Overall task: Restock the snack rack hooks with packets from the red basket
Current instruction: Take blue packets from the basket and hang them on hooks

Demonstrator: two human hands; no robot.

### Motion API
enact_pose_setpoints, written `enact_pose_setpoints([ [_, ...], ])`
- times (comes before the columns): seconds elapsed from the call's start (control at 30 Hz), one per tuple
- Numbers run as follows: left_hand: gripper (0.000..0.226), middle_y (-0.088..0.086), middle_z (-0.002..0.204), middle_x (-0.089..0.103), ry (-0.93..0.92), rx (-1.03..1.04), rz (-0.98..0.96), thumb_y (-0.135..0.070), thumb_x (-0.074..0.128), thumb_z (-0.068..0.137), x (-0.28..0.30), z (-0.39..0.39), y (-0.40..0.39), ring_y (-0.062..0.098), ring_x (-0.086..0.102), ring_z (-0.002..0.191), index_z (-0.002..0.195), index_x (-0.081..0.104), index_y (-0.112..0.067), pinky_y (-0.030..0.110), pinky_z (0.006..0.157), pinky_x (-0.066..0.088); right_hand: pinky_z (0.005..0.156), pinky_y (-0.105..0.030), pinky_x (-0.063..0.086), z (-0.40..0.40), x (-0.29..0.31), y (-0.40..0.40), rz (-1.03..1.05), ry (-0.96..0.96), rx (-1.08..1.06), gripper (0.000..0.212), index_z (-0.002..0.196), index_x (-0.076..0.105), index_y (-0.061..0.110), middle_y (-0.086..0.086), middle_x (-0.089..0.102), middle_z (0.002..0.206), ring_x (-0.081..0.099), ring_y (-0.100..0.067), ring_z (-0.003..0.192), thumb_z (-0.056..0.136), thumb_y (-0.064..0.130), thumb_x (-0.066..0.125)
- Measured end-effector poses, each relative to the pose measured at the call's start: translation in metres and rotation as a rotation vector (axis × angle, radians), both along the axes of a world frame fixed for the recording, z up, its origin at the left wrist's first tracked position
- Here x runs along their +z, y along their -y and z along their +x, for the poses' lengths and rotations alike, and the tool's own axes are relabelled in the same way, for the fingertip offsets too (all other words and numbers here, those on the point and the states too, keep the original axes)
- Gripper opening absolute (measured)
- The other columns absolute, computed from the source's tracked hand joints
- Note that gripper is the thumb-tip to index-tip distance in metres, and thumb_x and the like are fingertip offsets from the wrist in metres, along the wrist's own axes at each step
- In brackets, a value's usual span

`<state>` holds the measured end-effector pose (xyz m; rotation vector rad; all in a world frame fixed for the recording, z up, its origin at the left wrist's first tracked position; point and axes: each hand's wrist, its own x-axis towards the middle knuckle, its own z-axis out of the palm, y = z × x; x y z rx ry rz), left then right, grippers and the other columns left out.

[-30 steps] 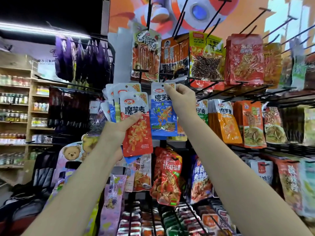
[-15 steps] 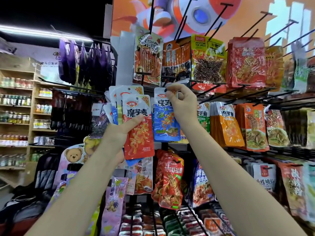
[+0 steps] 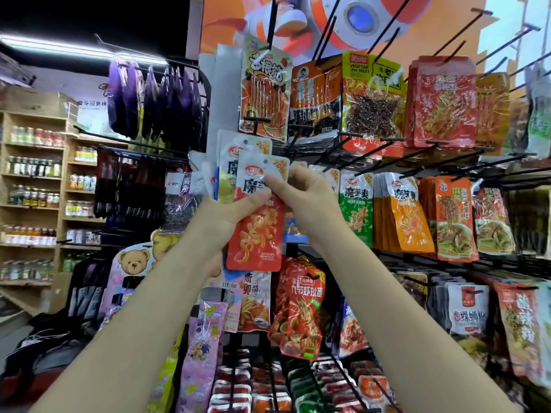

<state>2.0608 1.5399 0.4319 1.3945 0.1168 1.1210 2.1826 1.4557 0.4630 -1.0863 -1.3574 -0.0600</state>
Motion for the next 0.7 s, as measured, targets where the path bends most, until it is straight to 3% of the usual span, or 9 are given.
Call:
enact_pose_setpoints([
  [0.07, 0.035, 0.013, 0.101, 0.078, 0.042, 0.009, -0.002, -0.038, 0.079, 0.070, 0.001, -0.011, 0.000, 0.032, 0.075, 0.085, 0.097, 0.075, -0.016, 0.049, 0.078, 0.062, 0.068, -0.037, 0.057, 0.004, 0.005, -0.006, 0.077, -0.099, 0.014, 0.008, 0.090, 0.063, 0.017, -0.007, 0.071, 0.086, 0.068, -0.016, 0.075, 0.097, 0.015, 0.064],
  [0.13, 0.037, 0.012, 0.101, 0.078, 0.073, 0.060, -0.026, -0.042, 0.075, 0.080, -0.004, -0.020, -0.011, 0.034, 0.075, 0.089, 0.106, 0.073, -0.016, 0.057, 0.081, 0.060, 0.073, -0.050, 0.058, 0.012, 0.008, -0.011, 0.147, -0.126, -0.026, 0.009, 0.097, 0.057, 0.022, -0.019, 0.070, 0.093, 0.069, -0.031, 0.080, 0.097, 0.018, 0.065],
  [0.2, 0.029, 0.010, 0.089, 0.078, 0.117, 0.108, -0.100, -0.036, 0.068, 0.093, -0.008, -0.028, -0.021, 0.029, 0.075, 0.074, 0.108, 0.071, -0.011, 0.052, 0.074, 0.060, 0.066, -0.049, 0.055, 0.013, 0.009, -0.015, 0.204, -0.093, -0.069, 0.024, 0.109, 0.052, 0.033, -0.028, 0.062, 0.083, 0.061, -0.041, 0.070, 0.094, 0.024, 0.068],
  [0.27, 0.032, 0.012, 0.085, 0.077, 0.156, 0.113, -0.118, -0.030, 0.063, 0.097, -0.008, -0.033, -0.025, 0.025, 0.073, 0.064, 0.112, 0.069, -0.003, 0.046, 0.071, 0.060, 0.051, -0.035, 0.038, 0.013, 0.011, -0.021, 0.224, -0.022, -0.085, 0.034, 0.123, 0.049, 0.034, -0.021, 0.046, 0.063, 0.041, -0.029, 0.053, 0.096, 0.020, 0.065],
  [0.33, 0.038, 0.014, 0.085, 0.075, 0.152, 0.090, -0.119, -0.029, 0.063, 0.098, -0.007, -0.038, -0.023, 0.027, 0.071, 0.064, 0.119, 0.066, 0.002, 0.049, 0.074, 0.059, 0.049, -0.034, 0.030, 0.006, 0.015, -0.027, 0.223, 0.043, -0.099, 0.027, 0.121, 0.055, 0.028, -0.022, 0.045, 0.063, 0.036, -0.025, 0.053, 0.098, 0.018, 0.064],
  [0.37, 0.038, 0.015, 0.084, 0.075, 0.143, 0.083, -0.120, -0.029, 0.062, 0.099, -0.007, -0.040, -0.024, 0.027, 0.071, 0.064, 0.118, 0.066, 0.003, 0.048, 0.072, 0.059, 0.051, -0.034, 0.033, 0.002, 0.018, -0.030, 0.233, 0.064, -0.101, 0.019, 0.113, 0.060, 0.027, -0.021, 0.051, 0.065, 0.039, -0.025, 0.054, 0.097, 0.017, 0.065],
  [0.47, 0.031, 0.014, 0.080, 0.075, 0.122, 0.055, -0.111, -0.030, 0.061, 0.099, -0.006, -0.045, -0.025, 0.026, 0.070, 0.060, 0.107, 0.070, -0.001, 0.042, 0.065, 0.059, 0.067, -0.030, 0.044, 0.000, 0.028, -0.043, 0.249, 0.051, -0.100, 0.009, 0.100, 0.071, 0.026, 0.005, 0.065, 0.079, 0.055, -0.014, 0.068, 0.093, 0.019, 0.069],
  [0.57, 0.036, 0.016, 0.081, 0.073, 0.099, 0.023, -0.126, -0.032, 0.060, 0.099, -0.006, -0.047, -0.027, 0.028, 0.068, 0.061, 0.103, 0.071, 0.001, 0.046, 0.074, 0.054, 0.077, -0.028, 0.047, 0.002, 0.034, -0.053, 0.245, 0.050, -0.132, 0.013, 0.103, 0.074, 0.020, 0.007, 0.070, 0.093, 0.057, -0.003, 0.079, 0.091, 0.018, 0.072],
  [0.7, 0.041, 0.019, 0.085, 0.072, 0.111, -0.044, -0.164, -0.026, 0.050, 0.099, -0.008, -0.046, -0.029, 0.029, 0.065, 0.061, 0.116, 0.066, 0.008, 0.051, 0.082, 0.046, 0.083, -0.032, 0.053, 0.003, 0.037, -0.060, 0.254, 0.054, -0.166, 0.015, 0.105, 0.074, 0.015, 0.005, 0.073, 0.098, 0.065, -0.008, 0.088, 0.090, 0.015, 0.074],
])
